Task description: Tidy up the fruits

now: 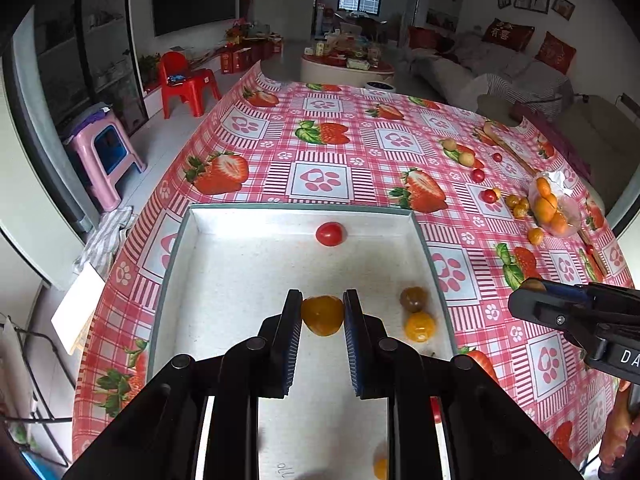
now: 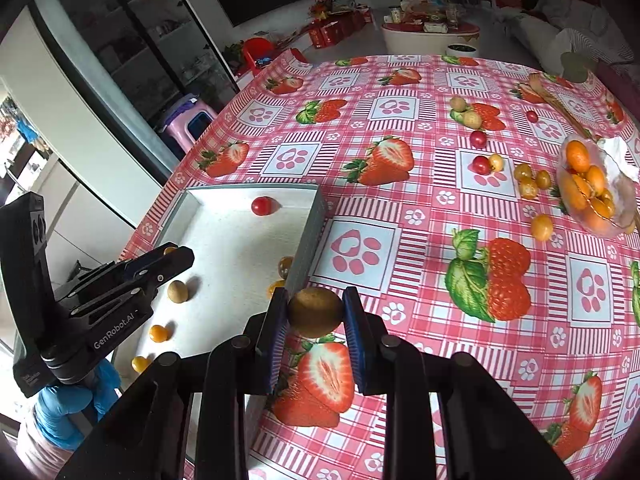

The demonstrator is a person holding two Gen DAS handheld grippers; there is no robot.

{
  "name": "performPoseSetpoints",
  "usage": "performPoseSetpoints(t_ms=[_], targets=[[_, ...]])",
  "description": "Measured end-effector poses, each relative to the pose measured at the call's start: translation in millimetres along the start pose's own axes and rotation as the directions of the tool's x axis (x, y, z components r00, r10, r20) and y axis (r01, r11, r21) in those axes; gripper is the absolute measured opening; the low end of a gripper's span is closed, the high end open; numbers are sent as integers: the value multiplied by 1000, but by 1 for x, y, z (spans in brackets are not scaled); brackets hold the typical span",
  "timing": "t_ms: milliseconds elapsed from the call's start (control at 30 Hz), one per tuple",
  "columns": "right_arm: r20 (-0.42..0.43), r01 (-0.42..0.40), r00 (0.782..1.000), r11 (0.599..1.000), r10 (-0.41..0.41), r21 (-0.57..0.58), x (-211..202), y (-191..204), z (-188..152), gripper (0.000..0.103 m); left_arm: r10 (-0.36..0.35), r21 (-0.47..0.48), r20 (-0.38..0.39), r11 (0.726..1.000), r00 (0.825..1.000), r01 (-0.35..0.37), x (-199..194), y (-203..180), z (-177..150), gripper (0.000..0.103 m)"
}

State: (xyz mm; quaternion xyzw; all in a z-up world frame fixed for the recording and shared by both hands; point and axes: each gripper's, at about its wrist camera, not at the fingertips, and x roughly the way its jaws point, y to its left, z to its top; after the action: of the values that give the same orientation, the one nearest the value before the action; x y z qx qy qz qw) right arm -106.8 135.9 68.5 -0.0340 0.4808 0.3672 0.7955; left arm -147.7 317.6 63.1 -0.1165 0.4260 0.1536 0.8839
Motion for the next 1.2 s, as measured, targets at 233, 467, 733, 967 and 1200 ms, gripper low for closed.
performPoseSetpoints(t_ms=[233,467,733,967,1200], targets=[[-57,-11,998,999,8,-49,53,32,27,30,44,-47,-103,998,994,-49,36,31,3,23],[-117,31,992,993,-44,-110,104,50,41,30,64,-80,-162,994,985,-78,53,47,4,23],[-149,77,983,979,-106,-190,128,63,43,30,86,-55,-176,994,981,-97,57,47,4,23],[-121,57,990,987,-75,-150,110,58,49,57,95,-56,-185,993,978,-107,56,45,4,47],[-68,73,994,988,-83,-137,75,54,47,72,100,-42,-111,994,989,-105,34,38,1,76]])
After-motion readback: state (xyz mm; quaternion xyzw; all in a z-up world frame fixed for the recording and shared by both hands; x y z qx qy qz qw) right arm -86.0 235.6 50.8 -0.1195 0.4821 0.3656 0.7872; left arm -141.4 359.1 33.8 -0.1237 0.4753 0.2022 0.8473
